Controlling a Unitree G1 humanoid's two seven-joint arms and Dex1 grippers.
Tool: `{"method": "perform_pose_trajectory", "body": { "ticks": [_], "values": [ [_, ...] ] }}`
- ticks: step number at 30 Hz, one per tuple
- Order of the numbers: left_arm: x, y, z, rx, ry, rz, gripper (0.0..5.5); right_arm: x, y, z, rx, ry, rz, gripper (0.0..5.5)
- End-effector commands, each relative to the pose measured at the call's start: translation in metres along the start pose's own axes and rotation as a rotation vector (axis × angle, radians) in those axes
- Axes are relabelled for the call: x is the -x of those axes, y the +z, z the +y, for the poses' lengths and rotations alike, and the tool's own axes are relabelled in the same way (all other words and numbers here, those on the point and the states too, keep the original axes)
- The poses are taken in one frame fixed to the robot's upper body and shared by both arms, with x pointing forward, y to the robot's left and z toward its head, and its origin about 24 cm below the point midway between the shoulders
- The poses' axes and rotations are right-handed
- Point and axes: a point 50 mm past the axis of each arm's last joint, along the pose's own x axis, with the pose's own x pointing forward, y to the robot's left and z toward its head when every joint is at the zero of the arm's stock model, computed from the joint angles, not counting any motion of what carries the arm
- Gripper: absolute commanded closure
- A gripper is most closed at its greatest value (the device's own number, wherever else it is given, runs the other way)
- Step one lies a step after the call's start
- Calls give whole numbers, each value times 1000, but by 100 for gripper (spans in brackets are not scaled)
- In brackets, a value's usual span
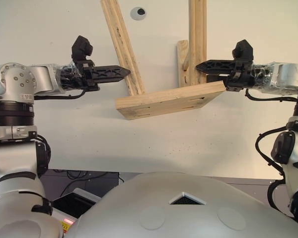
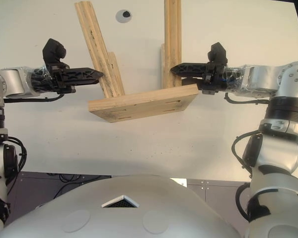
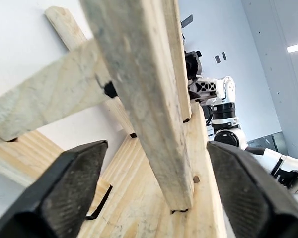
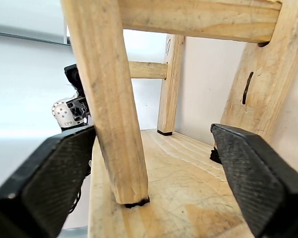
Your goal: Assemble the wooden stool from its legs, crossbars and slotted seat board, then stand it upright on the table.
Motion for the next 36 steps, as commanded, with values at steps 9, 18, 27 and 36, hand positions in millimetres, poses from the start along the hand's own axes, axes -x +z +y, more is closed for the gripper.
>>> {"method": "perform_pose_trajectory", "body": {
  "ticks": [9,18,27,36],
  "values": [
    [60,-26,-1,-27,124,-98,10,50,4,17,158,73,-193,10],
    [45,-95,-4,-781,185,72,10,64,-41,-9,999,-28,77,10],
    [10,-95,10,-979,180,24,49,18,-32,-29,1371,-3,123,80],
    [4,-78,6,-1227,202,-22,175,12,-29,-30,1472,10,127,223]
  ]
}}
